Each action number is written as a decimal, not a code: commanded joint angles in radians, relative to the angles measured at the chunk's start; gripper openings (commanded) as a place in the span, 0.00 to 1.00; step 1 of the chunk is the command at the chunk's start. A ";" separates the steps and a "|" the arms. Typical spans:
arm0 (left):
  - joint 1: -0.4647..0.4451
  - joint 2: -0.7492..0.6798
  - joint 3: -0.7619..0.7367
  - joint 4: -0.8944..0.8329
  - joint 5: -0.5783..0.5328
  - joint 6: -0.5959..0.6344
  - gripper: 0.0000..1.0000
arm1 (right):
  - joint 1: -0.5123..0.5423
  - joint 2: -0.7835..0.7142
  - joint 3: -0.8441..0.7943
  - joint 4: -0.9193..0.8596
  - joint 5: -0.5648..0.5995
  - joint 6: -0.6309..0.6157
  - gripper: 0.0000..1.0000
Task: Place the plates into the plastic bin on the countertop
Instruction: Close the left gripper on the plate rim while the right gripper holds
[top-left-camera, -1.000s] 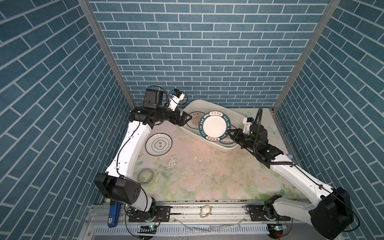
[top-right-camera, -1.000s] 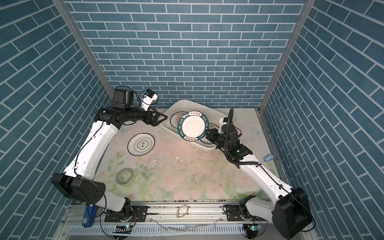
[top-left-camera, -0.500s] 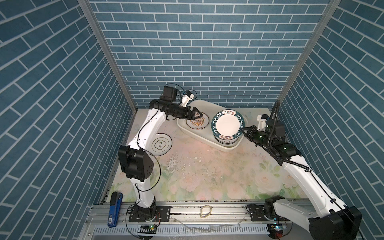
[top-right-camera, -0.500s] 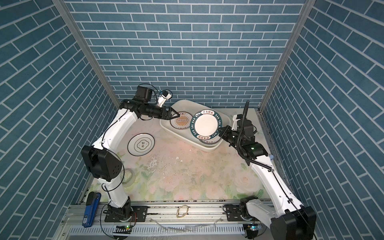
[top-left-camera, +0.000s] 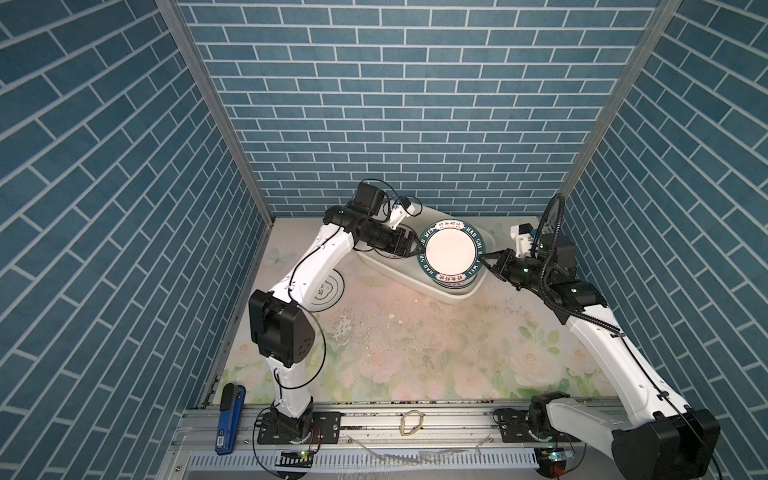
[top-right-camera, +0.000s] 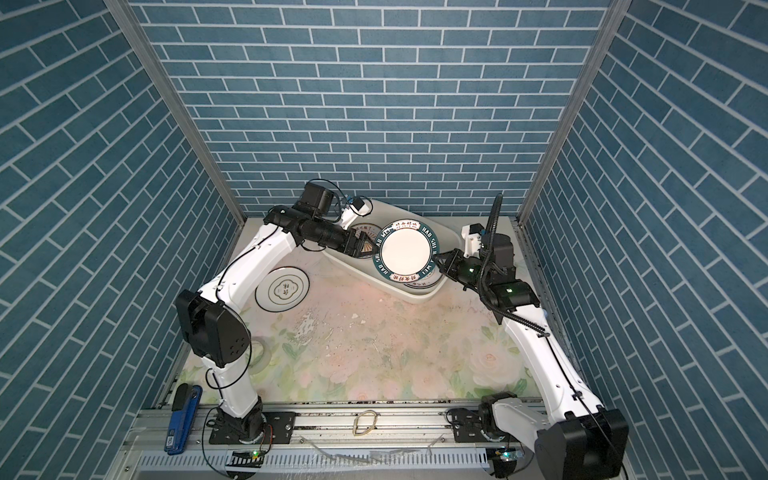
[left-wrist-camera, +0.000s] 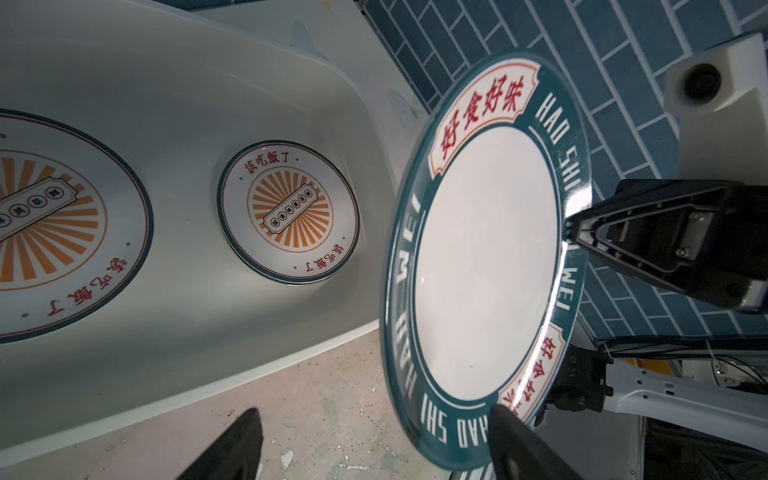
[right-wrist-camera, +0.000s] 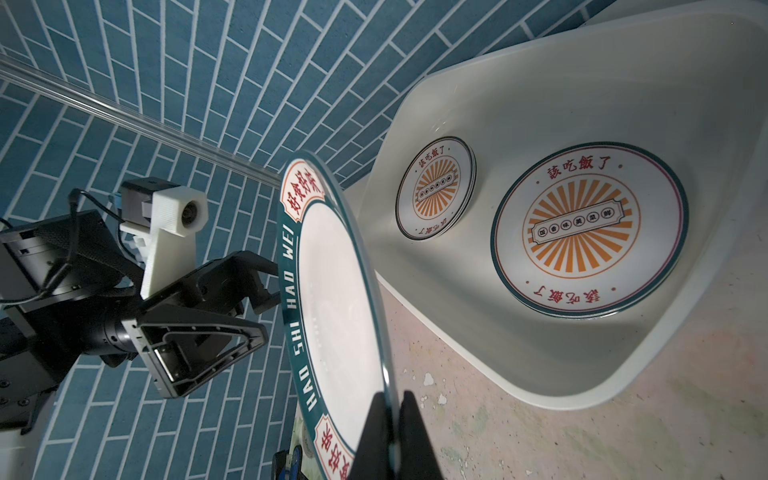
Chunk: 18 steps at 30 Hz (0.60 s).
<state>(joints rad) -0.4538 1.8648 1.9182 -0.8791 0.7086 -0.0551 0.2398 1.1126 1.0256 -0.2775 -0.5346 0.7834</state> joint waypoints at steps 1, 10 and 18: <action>-0.014 0.005 0.000 -0.022 -0.024 0.018 0.85 | -0.006 -0.001 0.031 0.038 -0.053 -0.036 0.00; -0.014 0.001 -0.021 -0.003 0.056 -0.012 0.71 | -0.011 -0.022 0.023 0.045 -0.056 -0.045 0.00; -0.014 -0.007 -0.048 0.044 0.146 -0.064 0.47 | -0.012 -0.051 0.009 0.031 -0.033 -0.070 0.00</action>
<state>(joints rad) -0.4675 1.8648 1.8900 -0.8562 0.8013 -0.0978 0.2325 1.1015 1.0252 -0.2771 -0.5598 0.7528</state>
